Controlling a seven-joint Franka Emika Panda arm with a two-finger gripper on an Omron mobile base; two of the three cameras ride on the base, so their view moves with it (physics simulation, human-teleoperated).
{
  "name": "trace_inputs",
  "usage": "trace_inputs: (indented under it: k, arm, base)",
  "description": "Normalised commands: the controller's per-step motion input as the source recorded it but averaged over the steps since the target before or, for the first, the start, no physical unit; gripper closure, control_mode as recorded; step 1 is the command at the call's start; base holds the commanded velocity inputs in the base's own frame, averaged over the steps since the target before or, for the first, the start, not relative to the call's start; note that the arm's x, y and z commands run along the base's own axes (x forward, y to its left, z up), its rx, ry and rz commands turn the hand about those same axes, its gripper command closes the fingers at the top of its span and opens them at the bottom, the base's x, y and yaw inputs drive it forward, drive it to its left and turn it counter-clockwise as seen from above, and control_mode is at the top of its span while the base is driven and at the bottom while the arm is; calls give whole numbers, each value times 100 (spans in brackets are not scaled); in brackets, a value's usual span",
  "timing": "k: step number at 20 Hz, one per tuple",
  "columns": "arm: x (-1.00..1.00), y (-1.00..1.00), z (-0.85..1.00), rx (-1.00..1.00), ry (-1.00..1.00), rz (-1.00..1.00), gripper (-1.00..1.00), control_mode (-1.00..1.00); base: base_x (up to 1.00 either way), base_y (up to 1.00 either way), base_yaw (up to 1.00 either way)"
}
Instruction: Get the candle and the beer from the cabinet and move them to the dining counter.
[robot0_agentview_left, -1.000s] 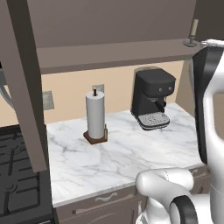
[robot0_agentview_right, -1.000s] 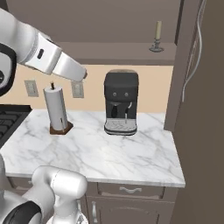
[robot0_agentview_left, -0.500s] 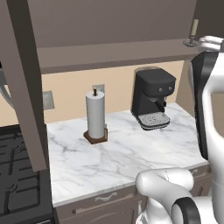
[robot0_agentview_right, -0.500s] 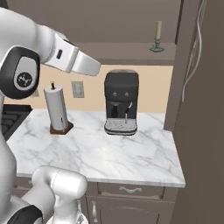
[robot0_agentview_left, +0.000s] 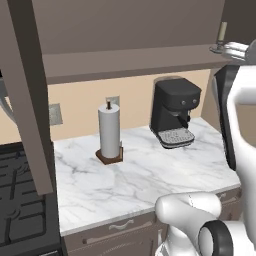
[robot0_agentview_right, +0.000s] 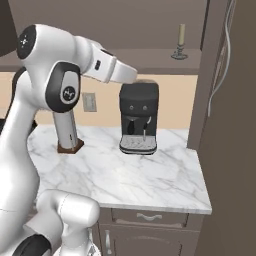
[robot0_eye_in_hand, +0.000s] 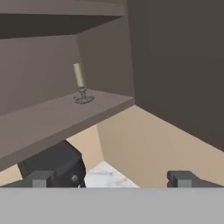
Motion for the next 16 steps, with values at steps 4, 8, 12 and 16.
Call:
trace_inputs:
  k: [4,8,12,16]
  arm:
    - [72,-23,1,-6,2,0,-100,-100]
    - [74,-13,0,-8,0,0,-100,-100]
    - [38,-23,0,-5,-6,0,-100,-100]
    - [10,-12,0,0,-8,0,-100,-100]
  base:
    - [0,0,0]
    - [0,0,0]
    - [0,0,0]
    - [0,0,0]
